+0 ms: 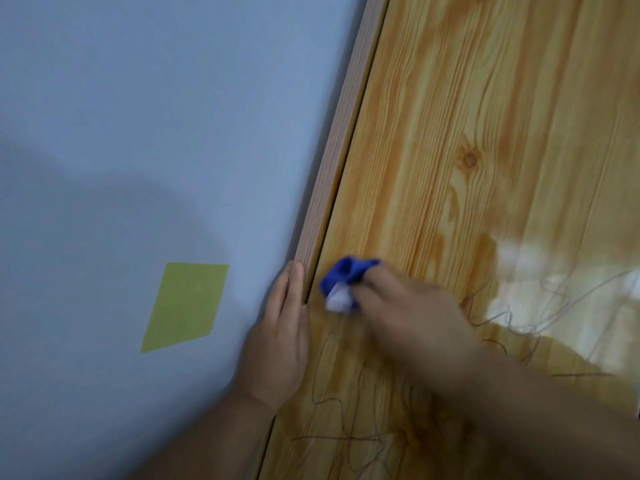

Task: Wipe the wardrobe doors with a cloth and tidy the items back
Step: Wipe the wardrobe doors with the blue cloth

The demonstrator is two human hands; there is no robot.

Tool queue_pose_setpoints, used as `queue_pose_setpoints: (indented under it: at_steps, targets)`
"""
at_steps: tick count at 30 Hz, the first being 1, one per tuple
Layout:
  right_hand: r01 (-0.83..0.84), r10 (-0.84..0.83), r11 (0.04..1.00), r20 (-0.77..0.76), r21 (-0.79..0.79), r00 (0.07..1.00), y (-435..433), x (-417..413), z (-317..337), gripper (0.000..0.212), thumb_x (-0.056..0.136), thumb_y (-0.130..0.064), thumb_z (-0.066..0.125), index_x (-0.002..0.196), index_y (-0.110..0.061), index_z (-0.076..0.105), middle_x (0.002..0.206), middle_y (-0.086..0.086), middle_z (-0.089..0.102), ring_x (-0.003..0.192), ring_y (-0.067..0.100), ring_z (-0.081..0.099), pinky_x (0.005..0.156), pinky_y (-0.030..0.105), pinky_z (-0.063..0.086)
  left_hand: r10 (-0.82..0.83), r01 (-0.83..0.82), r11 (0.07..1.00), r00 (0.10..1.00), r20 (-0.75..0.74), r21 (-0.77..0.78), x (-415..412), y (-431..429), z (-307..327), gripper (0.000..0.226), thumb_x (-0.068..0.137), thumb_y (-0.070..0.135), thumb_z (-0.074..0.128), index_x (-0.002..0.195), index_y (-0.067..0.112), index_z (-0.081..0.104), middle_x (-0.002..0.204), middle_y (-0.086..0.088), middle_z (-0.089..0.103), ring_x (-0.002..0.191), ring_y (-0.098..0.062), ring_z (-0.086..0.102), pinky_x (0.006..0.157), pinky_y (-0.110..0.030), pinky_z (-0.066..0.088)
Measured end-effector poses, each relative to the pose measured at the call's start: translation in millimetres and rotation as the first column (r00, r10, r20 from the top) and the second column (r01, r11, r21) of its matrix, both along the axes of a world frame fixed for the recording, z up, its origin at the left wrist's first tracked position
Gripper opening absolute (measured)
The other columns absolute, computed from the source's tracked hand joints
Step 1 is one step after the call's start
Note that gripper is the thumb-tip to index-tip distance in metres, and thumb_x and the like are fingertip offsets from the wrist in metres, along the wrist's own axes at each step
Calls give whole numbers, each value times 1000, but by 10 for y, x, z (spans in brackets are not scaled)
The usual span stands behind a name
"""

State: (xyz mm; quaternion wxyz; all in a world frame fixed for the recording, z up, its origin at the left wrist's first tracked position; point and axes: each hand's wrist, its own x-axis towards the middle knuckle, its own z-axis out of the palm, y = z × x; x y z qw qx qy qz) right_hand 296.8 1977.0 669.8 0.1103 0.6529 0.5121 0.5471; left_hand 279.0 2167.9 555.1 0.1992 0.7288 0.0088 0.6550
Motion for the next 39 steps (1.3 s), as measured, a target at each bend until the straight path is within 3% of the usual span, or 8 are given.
queue_pose_setpoints:
  at_steps: [6,11,18,21,25,31,34,39]
  targets:
    - [124,-182,925,133,360,974,-290,59,1188,10,93,-15,64,99,-11,71,97,7,59,55,31,53,49,29,33,-4,4,1000,1000,9,-4,18,-4,13,59,108,31,28,166,22,19,169,4,30,151,-11,38,116,-16,34]
    - [174,-247,878,111,446,963,-286,17,1433,14,99,-12,54,101,-6,67,99,11,57,58,33,53,50,32,35,-3,3,1000,1000,0,-2,34,9,12,58,109,32,26,166,21,20,170,3,28,152,-11,36,118,-9,24]
    - [125,-116,981,-72,150,991,67,-187,320,22,74,-11,77,90,-12,62,86,8,58,44,19,39,38,23,23,3,-3,1000,1000,5,-17,20,-8,8,60,107,34,27,165,19,25,169,3,31,146,-13,43,105,-20,41]
    - [71,-71,997,-110,0,991,196,-229,-244,7,81,-16,59,87,-15,62,80,7,59,42,17,48,33,24,32,-19,19,1000,1000,-14,13,8,12,-18,65,105,25,37,166,22,15,171,2,26,145,-18,47,102,-25,47]
    - [71,-77,995,-95,-70,993,263,-214,-675,38,102,-19,31,77,-21,60,74,2,60,40,13,45,32,23,31,-33,33,999,999,-8,6,3,-11,-10,62,108,28,38,163,26,11,170,-1,27,137,-23,57,93,-25,51]
    - [29,-35,996,-73,-89,997,80,-224,-545,28,86,-21,36,76,-23,62,72,-1,59,54,16,55,45,29,43,21,-21,1000,1000,19,-20,41,-16,-1,57,109,30,33,162,12,31,165,-8,39,132,-29,62,89,-38,60]
    - [43,-48,995,-52,-87,998,-103,-198,-294,23,84,-15,42,86,-16,65,79,3,60,66,21,59,57,33,51,17,-17,1000,999,37,-11,80,0,-11,57,107,31,31,162,15,29,166,-6,37,141,-21,49,101,-26,48]
    - [113,-114,993,-197,-19,974,-151,-294,-83,14,82,-6,53,90,-15,61,90,6,59,79,29,61,55,34,42,24,-24,999,999,-31,-27,20,-22,35,58,108,24,35,164,15,26,170,-5,29,152,-14,33,114,-21,34]
